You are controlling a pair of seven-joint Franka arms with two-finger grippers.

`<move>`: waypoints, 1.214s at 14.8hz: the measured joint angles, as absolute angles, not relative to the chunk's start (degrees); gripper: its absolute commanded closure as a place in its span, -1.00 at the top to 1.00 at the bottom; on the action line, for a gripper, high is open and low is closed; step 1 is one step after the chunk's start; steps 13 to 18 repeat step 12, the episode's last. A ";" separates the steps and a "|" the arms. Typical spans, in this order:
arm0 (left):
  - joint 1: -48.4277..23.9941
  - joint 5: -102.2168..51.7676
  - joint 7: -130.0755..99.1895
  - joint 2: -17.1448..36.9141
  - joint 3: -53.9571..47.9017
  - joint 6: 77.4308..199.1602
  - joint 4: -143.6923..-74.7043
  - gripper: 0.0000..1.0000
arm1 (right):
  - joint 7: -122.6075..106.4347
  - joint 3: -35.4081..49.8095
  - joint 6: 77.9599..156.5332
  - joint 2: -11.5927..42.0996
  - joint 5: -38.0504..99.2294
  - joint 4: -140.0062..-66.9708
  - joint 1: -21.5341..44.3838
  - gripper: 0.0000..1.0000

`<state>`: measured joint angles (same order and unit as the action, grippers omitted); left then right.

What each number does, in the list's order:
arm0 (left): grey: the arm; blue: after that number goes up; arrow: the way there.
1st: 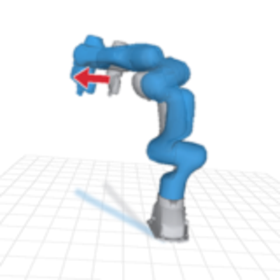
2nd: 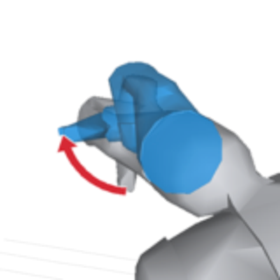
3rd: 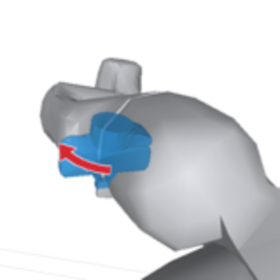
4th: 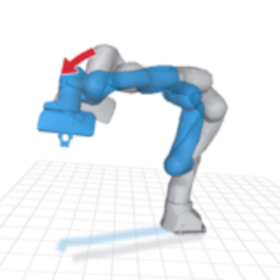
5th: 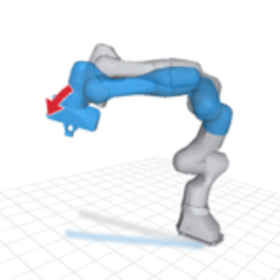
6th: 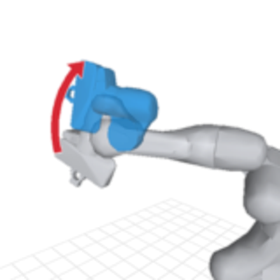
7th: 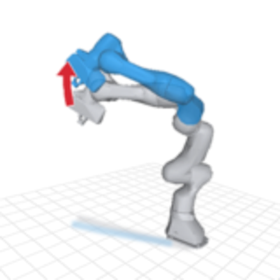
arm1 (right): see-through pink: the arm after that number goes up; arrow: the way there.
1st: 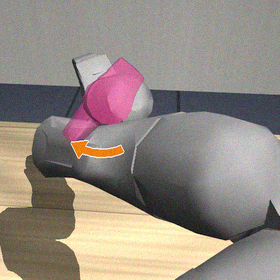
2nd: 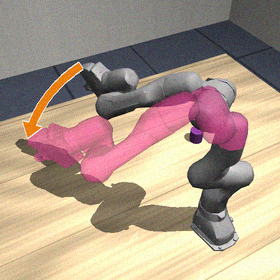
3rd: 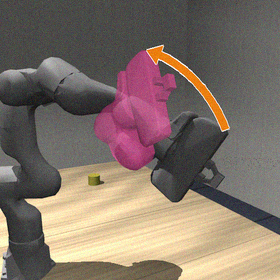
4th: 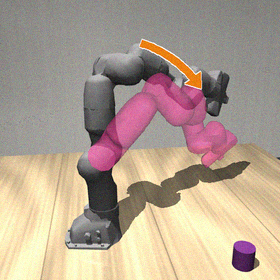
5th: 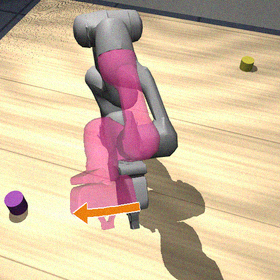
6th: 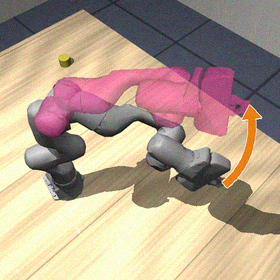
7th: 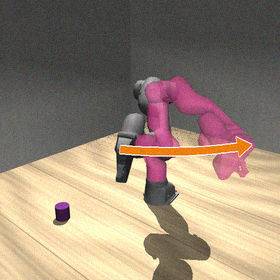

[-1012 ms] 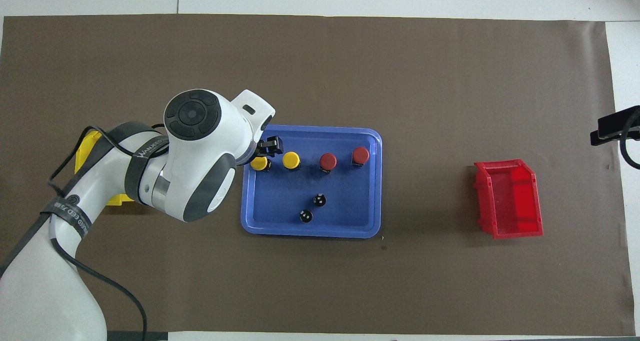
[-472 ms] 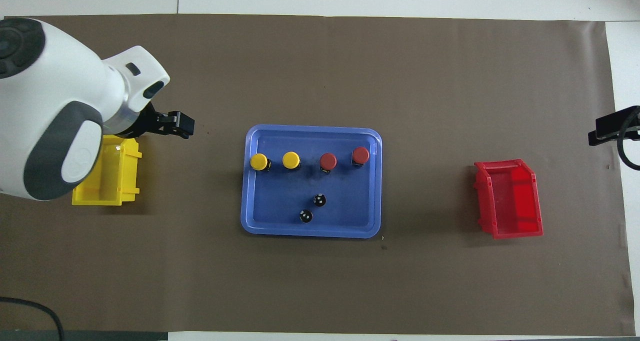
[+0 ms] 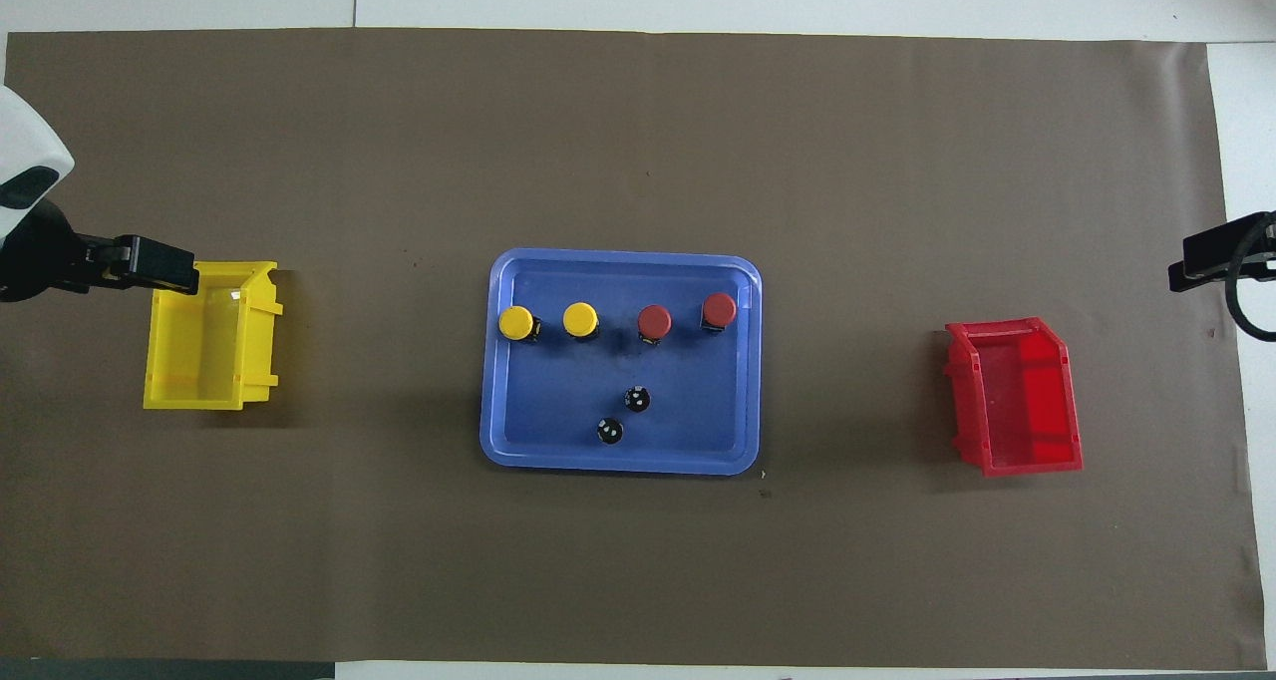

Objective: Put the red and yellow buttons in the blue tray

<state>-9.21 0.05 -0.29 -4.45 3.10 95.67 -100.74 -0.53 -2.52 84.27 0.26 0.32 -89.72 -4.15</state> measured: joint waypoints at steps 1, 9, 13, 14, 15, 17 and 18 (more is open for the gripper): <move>-9.01 0.06 -0.08 -4.55 3.29 95.52 -100.74 1.00 | -0.53 -2.46 84.27 0.26 0.32 -89.72 -4.14 1.00; -5.94 0.06 3.53 -4.62 3.97 95.54 -100.30 1.00 | -0.54 -2.41 84.27 0.26 0.32 -89.72 -4.14 1.00; -5.94 0.06 3.53 -4.76 3.84 95.46 -98.50 1.00 | -0.54 -2.40 84.27 0.26 0.32 -89.72 -4.14 1.00; -5.94 0.06 3.53 -4.76 3.84 95.46 -98.50 1.00 | -0.54 -2.40 84.27 0.26 0.32 -89.72 -4.14 1.00; -5.94 0.06 3.53 -4.76 3.84 95.46 -98.50 1.00 | -0.54 -2.40 84.27 0.26 0.32 -89.72 -4.14 1.00; -5.94 0.06 3.53 -4.76 3.84 95.46 -98.50 1.00 | -0.54 -2.40 84.27 0.26 0.32 -89.72 -4.14 1.00; -5.94 0.06 3.53 -4.76 3.84 95.46 -98.50 1.00 | -0.54 -2.40 84.27 0.26 0.32 -89.72 -4.14 1.00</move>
